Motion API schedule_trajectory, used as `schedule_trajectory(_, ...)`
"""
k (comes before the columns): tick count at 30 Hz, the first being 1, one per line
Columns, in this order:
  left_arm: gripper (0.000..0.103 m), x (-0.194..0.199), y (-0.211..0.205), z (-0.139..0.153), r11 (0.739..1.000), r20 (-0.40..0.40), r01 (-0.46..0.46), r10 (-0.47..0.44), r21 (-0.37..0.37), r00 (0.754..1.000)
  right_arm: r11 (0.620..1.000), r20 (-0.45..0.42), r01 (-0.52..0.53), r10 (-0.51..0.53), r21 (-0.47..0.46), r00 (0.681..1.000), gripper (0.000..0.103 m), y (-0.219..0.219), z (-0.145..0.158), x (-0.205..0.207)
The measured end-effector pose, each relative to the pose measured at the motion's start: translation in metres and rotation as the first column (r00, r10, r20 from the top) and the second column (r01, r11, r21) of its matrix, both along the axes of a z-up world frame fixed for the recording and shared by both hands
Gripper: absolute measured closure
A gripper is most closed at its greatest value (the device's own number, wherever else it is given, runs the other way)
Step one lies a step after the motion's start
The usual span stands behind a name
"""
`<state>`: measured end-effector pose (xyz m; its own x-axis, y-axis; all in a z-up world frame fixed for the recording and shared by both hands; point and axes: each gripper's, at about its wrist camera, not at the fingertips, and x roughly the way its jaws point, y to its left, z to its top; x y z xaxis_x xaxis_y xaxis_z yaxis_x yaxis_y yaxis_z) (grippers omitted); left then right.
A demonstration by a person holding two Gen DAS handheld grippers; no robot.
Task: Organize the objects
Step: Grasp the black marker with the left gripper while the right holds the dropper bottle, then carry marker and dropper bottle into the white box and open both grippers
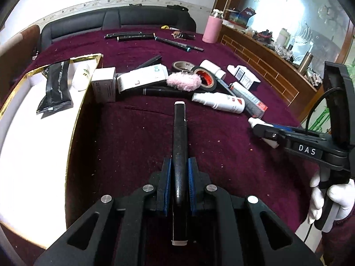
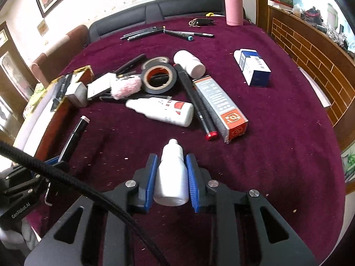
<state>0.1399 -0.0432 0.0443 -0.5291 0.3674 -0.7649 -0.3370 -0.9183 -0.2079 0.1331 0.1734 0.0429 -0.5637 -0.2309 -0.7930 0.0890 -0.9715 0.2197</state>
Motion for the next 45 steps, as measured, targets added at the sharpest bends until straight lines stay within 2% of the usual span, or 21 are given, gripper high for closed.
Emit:
schedule_trajectory(8,0.092,0.008,-0.014,0.011,0.999,-0.011,-0.023,0.024,0.035,1.0,0.998,-0.041,-0.058,0.057,-0.021,0.998,0.079,-0.028,0.022,0.009)
schedule_trajectory(22,0.092,0.018,-0.065,0.038,0.992,-0.068,-0.115,0.119,0.059,0.991,0.967,-0.092,-0.246,0.24,-0.062,0.966,0.079,-0.116,0.055,-0.001)
schedule_trajectory(34,0.092,-0.004,-0.119,0.049,0.975,-0.106,-0.215,0.22,0.052,0.97,0.944,-0.118,-0.319,0.309,-0.079,0.944,0.079,-0.186,0.067,-0.031)
schedule_trajectory(45,0.092,-0.046,-0.163,0.047,0.959,-0.104,-0.281,0.282,0.019,0.954,0.936,-0.102,-0.34,0.33,-0.096,0.938,0.079,-0.239,0.066,-0.067)
